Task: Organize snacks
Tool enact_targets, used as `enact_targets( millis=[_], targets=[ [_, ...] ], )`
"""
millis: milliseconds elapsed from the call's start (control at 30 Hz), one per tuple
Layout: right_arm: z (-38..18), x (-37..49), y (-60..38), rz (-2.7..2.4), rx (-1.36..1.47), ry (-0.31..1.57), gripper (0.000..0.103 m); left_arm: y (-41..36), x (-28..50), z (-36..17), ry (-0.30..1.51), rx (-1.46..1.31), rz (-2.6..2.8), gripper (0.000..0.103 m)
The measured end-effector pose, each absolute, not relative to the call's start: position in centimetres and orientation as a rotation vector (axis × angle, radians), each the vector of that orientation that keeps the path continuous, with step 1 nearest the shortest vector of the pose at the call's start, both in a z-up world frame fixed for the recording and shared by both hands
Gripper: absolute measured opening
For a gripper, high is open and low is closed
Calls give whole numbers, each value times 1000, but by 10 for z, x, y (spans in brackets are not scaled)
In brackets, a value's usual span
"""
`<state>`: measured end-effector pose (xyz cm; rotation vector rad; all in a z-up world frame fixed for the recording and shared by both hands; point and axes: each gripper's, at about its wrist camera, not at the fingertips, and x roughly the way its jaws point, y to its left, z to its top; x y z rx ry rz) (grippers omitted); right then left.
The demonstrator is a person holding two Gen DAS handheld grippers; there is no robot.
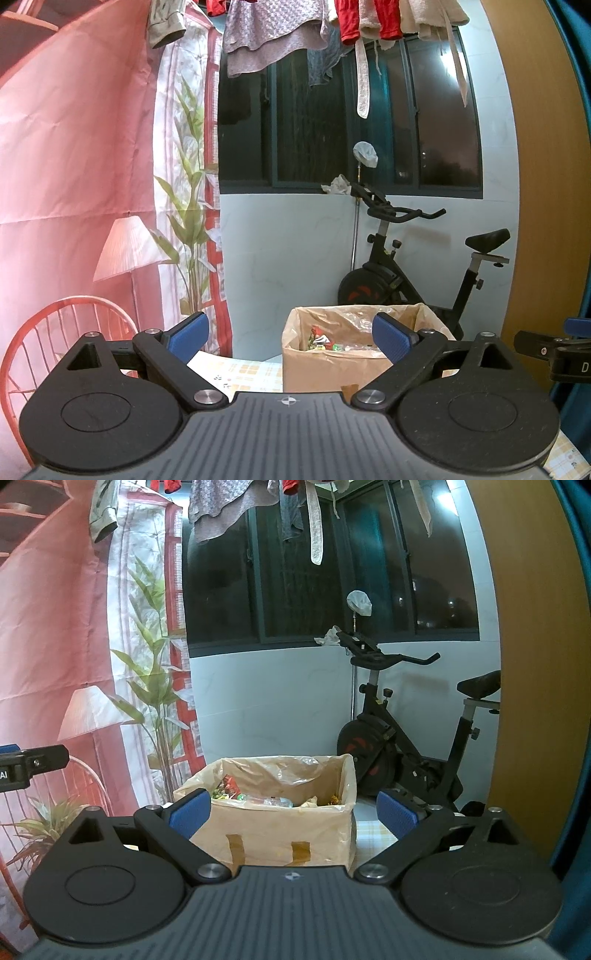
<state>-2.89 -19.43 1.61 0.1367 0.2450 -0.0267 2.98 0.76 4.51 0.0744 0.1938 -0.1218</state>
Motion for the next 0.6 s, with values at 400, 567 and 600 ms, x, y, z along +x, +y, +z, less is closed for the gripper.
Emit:
enact_targets(
  millis=[400,567,600],
  targets=[
    [16,-29,-195,-27,136,248,99,10,31,44,204,62,-127,97],
    [16,-29,-195,-28,137,248,98,11,31,43,203,57,-127,97],
    [16,-29,-194,-27,137,248,99,11,31,43,203,56,-126,97]
  ],
)
